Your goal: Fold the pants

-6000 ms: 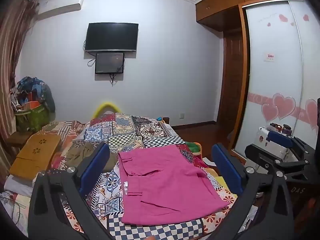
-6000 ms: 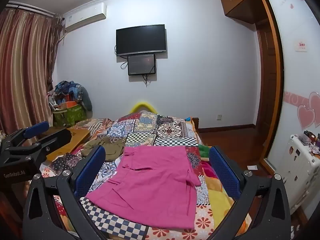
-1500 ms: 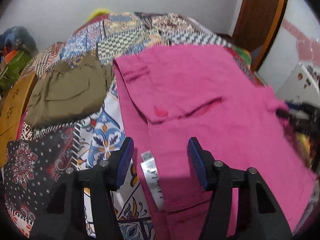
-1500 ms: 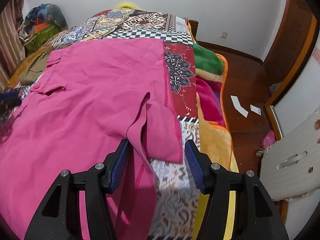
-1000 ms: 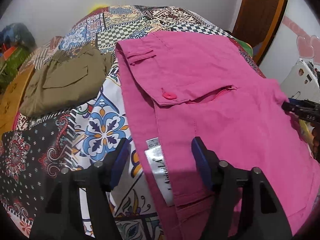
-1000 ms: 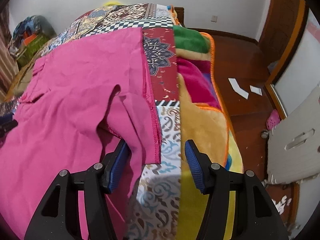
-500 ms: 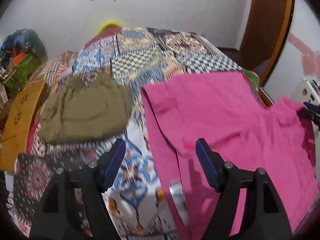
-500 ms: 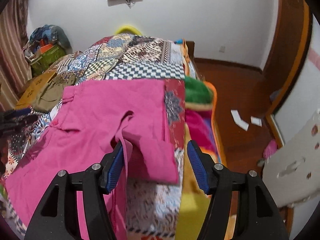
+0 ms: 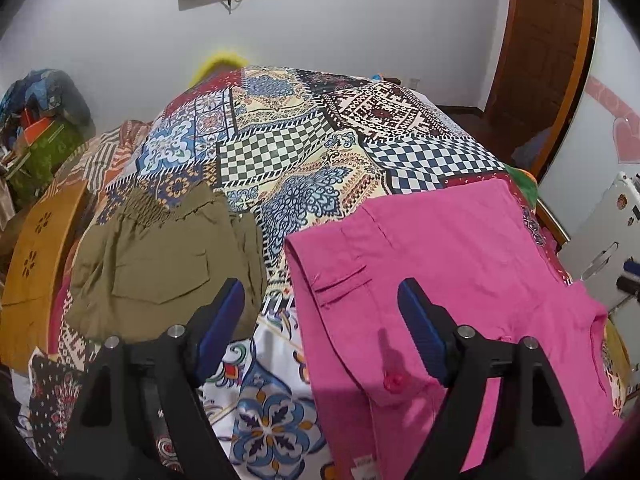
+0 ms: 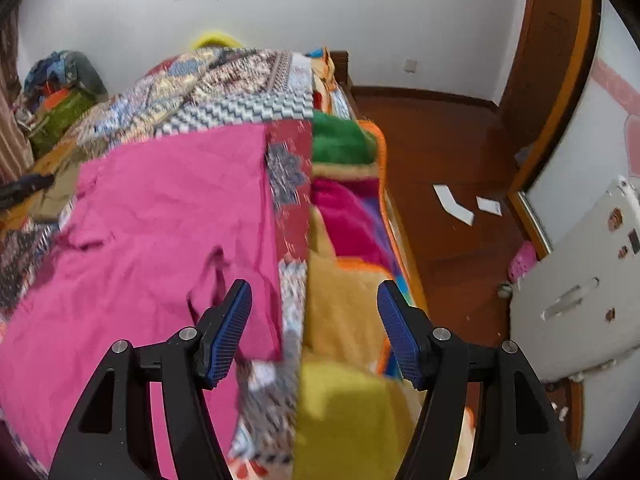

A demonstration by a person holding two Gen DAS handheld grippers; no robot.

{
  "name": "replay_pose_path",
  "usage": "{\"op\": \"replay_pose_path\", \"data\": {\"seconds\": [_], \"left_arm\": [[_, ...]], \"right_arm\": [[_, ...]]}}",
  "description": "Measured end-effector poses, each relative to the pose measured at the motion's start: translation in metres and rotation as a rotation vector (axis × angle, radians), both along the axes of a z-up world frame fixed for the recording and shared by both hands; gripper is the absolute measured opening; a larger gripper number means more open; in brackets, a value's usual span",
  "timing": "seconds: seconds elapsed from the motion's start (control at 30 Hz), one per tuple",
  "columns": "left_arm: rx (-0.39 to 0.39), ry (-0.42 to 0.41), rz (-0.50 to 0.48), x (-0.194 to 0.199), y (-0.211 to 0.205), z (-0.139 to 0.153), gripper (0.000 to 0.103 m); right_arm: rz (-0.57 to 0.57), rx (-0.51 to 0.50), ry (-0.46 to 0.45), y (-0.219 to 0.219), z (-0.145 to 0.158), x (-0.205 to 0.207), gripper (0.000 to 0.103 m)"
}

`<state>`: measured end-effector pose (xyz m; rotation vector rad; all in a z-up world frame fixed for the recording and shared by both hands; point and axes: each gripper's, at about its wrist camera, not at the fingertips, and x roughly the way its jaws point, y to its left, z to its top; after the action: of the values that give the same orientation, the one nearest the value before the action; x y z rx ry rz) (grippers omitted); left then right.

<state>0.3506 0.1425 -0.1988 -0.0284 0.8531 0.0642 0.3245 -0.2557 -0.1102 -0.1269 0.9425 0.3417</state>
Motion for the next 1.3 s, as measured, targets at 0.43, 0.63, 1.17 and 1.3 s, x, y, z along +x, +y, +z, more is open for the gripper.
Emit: {"op": "replay_pose_path", "data": {"seconds": [0.43,0.63,1.17,1.3], "left_arm": [[0.044,0.034,-0.011,0.057,0.019,-0.03,0.083],[-0.024,0.083,-0.028,0.076,0.03,-0.057,0.071],[-0.098,0.09,-0.073,0.083,0.027,-0.067,0.042],[-0.091,0.093,-0.048,0.081,0.03,-0.064,0.024]], "right_arm": [[0.175,-0.034,-0.069,0.094,-0.02,0.095,0.073],[0.162,-0.053,0.0,0.107,-0.052,0.136,0.072],[0.206,0.048,0.069,0.12,-0.074,0.161,0.019],[0.223,0.041,0.067,0.124,-0.071,0.157,0.008]]}}
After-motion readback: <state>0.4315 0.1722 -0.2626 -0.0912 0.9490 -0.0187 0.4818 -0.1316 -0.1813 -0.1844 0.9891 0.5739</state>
